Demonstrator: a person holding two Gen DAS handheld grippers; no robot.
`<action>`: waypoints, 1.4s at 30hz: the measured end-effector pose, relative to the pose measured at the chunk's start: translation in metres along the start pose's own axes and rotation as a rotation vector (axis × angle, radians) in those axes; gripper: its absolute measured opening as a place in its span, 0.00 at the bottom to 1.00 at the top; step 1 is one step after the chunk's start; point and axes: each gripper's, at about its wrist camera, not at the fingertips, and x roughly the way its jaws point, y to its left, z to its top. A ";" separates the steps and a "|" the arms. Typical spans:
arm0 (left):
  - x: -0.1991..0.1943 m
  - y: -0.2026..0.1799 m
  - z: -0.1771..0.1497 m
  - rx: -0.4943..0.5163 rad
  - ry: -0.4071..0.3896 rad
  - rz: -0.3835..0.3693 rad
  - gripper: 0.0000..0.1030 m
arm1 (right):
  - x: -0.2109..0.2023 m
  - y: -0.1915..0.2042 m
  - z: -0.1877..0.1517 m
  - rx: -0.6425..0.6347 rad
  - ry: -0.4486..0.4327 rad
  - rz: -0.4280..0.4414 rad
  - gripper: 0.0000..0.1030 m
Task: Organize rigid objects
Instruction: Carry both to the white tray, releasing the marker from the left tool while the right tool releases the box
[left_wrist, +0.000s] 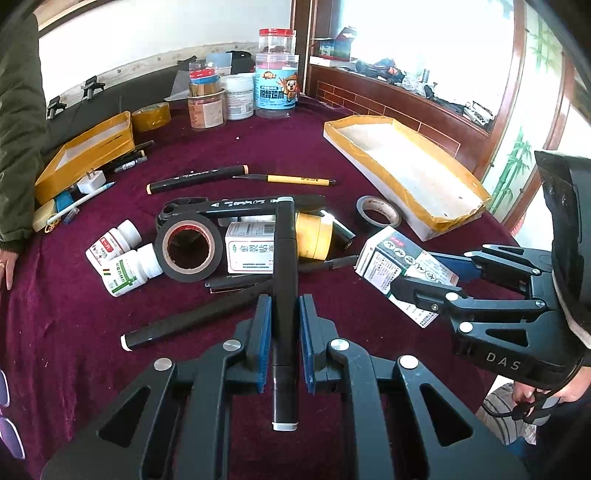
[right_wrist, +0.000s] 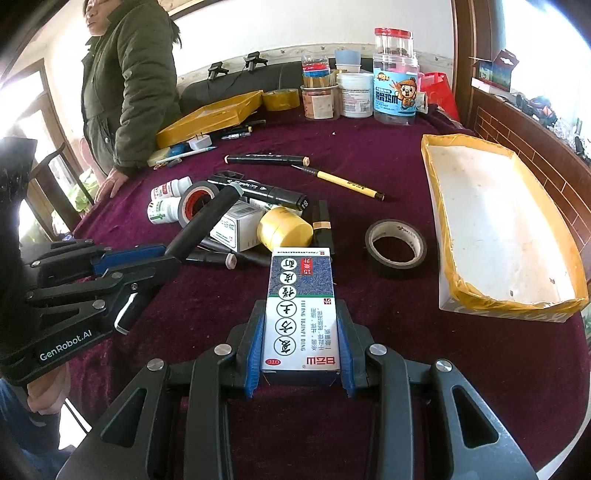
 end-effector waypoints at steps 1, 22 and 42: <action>-0.001 -0.001 0.000 0.003 0.000 0.000 0.12 | 0.000 0.000 0.000 0.000 0.000 0.000 0.30; -0.001 -0.043 0.034 0.051 -0.020 -0.001 0.12 | -0.022 -0.032 0.007 0.028 -0.067 -0.013 0.30; 0.101 -0.128 0.162 0.017 0.091 -0.100 0.12 | -0.035 -0.201 0.102 0.288 -0.129 -0.114 0.30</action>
